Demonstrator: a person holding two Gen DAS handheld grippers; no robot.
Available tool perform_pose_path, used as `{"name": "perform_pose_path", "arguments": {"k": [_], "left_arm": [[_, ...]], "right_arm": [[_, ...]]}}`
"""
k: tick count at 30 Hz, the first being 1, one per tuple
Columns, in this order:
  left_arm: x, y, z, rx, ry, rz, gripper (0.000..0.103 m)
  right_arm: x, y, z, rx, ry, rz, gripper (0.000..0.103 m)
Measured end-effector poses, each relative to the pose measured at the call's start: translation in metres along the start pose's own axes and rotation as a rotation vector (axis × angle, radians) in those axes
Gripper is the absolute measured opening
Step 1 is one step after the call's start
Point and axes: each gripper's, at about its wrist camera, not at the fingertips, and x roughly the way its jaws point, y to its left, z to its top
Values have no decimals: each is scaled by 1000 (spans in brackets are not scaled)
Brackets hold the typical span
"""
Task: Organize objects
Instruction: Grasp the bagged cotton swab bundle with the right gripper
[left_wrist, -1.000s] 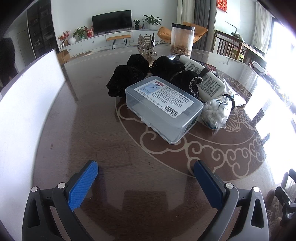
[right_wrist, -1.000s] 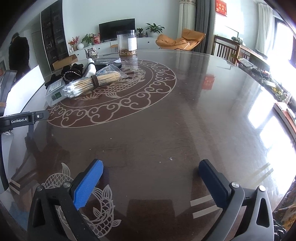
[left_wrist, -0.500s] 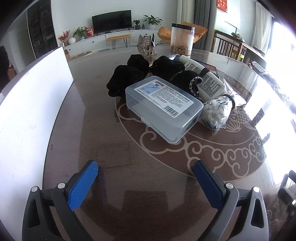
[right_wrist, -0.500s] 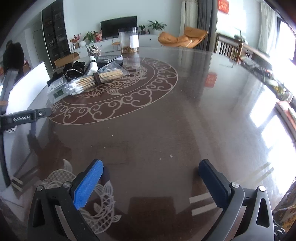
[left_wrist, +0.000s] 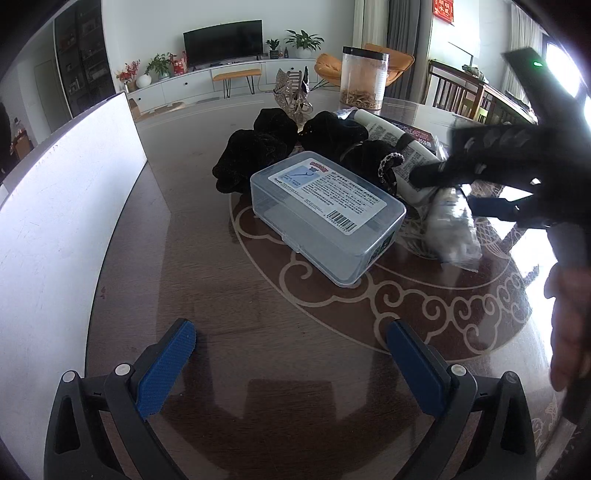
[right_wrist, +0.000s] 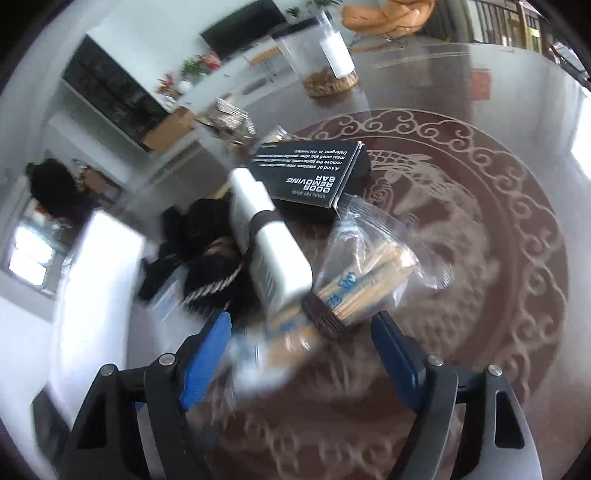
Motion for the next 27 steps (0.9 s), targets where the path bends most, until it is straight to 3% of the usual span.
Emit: {"name": "perform_pose_path", "arguments": {"k": [3, 6, 8, 13, 18, 20, 24, 27], "left_arm": [[5, 6, 1, -1, 0, -1, 103], [5, 6, 1, 0, 1, -1, 103], [4, 6, 1, 0, 1, -1, 103], [4, 6, 1, 0, 1, -1, 103], [4, 6, 1, 0, 1, -1, 103], [4, 6, 1, 0, 1, -1, 103], [5, 6, 2, -15, 1, 5, 103], [5, 2, 6, -139, 1, 93, 103]], "right_arm": [[5, 13, -5, -108, -29, -105, 55], [-6, 3, -29, -185, -42, -97, 36], [-22, -14, -49, -195, -48, -89, 32], [-69, -52, -121, -275, -145, -176, 32], [-99, -71, -165, -265, -218, -256, 32], [-100, -73, -174, -281, -237, -312, 32], [-95, -71, -168, -302, -238, -308, 32], [-100, -74, -163, -299, -240, -301, 33]]}}
